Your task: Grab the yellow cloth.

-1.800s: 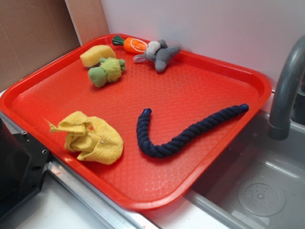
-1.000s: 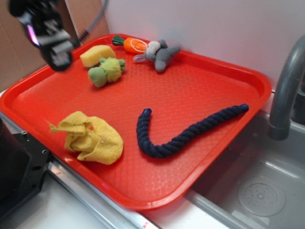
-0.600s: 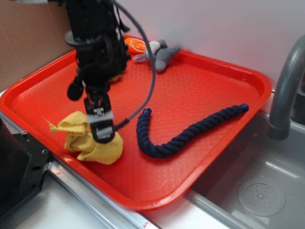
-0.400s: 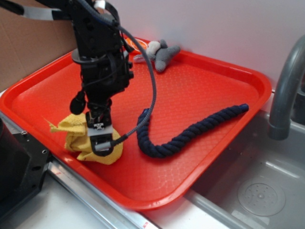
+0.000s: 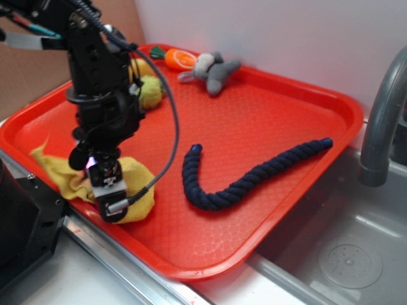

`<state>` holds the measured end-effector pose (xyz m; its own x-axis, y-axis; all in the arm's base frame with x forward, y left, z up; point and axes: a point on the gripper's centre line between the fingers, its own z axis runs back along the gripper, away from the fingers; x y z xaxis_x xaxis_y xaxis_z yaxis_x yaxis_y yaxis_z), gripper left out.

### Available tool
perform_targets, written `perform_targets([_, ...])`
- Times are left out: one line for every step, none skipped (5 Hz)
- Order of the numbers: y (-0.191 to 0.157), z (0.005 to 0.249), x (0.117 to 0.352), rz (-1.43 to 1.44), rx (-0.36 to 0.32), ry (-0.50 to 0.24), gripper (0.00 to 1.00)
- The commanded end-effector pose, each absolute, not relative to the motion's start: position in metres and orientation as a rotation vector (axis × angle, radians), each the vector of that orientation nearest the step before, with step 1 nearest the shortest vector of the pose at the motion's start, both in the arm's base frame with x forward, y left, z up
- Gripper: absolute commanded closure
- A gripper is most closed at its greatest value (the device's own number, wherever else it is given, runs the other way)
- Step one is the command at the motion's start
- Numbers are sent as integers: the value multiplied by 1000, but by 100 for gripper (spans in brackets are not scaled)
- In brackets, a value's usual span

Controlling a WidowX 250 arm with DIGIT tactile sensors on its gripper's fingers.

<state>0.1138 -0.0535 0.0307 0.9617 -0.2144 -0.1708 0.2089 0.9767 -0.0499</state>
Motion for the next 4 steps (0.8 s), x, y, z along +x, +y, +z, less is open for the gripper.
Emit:
perform_targets([-62,17,125,-150,-26,213,2])
perform_targets([-66,15,124,-217,-72,221,10])
perform_targets([-62,14,130,-234,-58,260,100])
perform_targets([-59,26,134,-252,-61,249,100])
